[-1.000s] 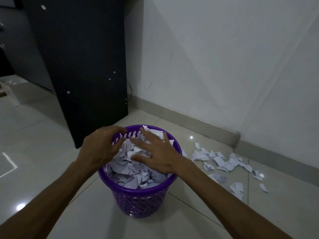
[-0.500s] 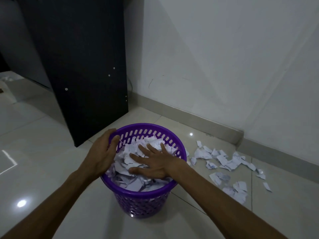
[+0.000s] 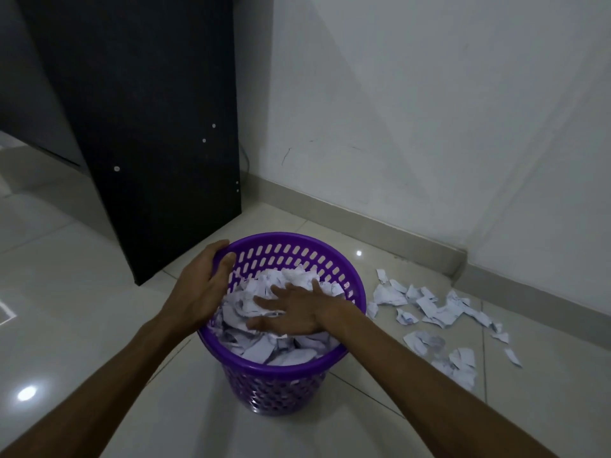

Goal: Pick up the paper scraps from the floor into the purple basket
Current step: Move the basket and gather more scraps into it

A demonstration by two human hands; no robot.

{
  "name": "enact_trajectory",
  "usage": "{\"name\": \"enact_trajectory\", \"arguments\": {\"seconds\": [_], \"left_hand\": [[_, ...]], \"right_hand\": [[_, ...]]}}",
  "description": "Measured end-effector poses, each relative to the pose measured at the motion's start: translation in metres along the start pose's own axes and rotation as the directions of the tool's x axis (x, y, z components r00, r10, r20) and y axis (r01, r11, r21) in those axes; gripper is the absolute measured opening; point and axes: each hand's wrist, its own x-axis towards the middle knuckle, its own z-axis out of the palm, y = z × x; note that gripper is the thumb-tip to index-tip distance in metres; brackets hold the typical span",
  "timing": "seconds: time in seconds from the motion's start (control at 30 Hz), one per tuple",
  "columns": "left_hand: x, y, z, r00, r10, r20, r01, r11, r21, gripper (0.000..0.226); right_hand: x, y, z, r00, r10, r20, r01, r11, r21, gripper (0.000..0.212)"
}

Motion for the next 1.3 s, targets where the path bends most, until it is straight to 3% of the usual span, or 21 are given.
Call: {"name": "enact_trajectory", "arguments": {"seconds": [0.13, 0.23, 0.33, 0.4, 0.43, 0.5, 0.57, 0.63, 0.8, 1.0, 1.07, 1.17, 1.3], "left_hand": [[0.008, -0.004, 0.003, 0.998, -0.062, 0.000, 0.062, 0.997, -0.043, 0.044], [0.008, -0.006, 0.006, 0.998, -0.061, -0.029, 0.060, 0.997, -0.053, 0.045], [0.005, -0.009, 0.008, 0.986, -0.140, -0.093, 0.124, 0.979, -0.160, 0.044], [0.002, -0.015, 0.008, 0.969, -0.232, -0.081, 0.201, 0.937, -0.285, 0.042], [0.000, -0.017, 0.009, 0.961, -0.272, -0.058, 0.237, 0.910, -0.342, 0.043], [-0.006, -0.017, 0.009, 0.945, -0.327, -0.013, 0.290, 0.855, -0.429, 0.042], [-0.011, -0.016, 0.009, 0.941, -0.339, 0.006, 0.305, 0.838, -0.453, 0.039], [-0.010, -0.017, 0.009, 0.955, -0.295, 0.008, 0.276, 0.882, -0.382, 0.042], [0.005, -0.017, 0.007, 0.958, -0.285, -0.023, 0.262, 0.908, -0.327, 0.051], [0.026, -0.013, 0.018, 0.932, -0.351, -0.096, 0.302, 0.894, -0.332, 0.048], [0.031, -0.010, 0.017, 0.946, -0.299, -0.125, 0.274, 0.943, -0.188, 0.067], [0.041, 0.011, 0.013, 0.978, -0.135, -0.160, 0.136, 0.991, -0.002, 0.087], [0.051, 0.071, 0.041, 0.993, 0.048, -0.112, -0.050, 0.999, -0.013, 0.057]], "right_hand": [[-0.031, 0.007, -0.019, 0.974, -0.018, -0.228, 0.051, 0.988, 0.143, 0.066], [-0.058, 0.018, -0.026, 0.908, -0.019, -0.419, 0.132, 0.961, 0.242, 0.060], [-0.076, 0.025, -0.013, 0.722, 0.061, -0.689, 0.152, 0.958, 0.244, 0.066], [-0.083, 0.027, 0.005, 0.558, 0.254, -0.790, 0.042, 0.942, 0.332, 0.070], [-0.084, 0.027, 0.016, 0.517, 0.377, -0.769, 0.005, 0.897, 0.443, 0.071], [-0.084, 0.025, 0.033, 0.566, 0.556, -0.608, 0.020, 0.729, 0.684, 0.076], [-0.081, 0.022, 0.041, 0.660, 0.581, -0.477, 0.135, 0.532, 0.836, 0.087], [-0.077, 0.021, 0.039, 0.688, 0.559, -0.463, 0.231, 0.436, 0.870, 0.085], [-0.061, 0.025, 0.014, 0.708, 0.532, -0.464, 0.312, 0.354, 0.882, 0.077], [-0.032, 0.044, -0.007, 0.692, 0.548, -0.470, 0.321, 0.350, 0.880, 0.067], [-0.029, 0.053, -0.008, 0.704, 0.549, -0.450, 0.318, 0.323, 0.891, 0.068], [-0.028, 0.068, -0.005, 0.684, 0.575, -0.449, 0.312, 0.325, 0.892, 0.101], [-0.040, 0.103, 0.005, 0.603, 0.668, -0.436, 0.359, 0.261, 0.896, 0.064]]}}
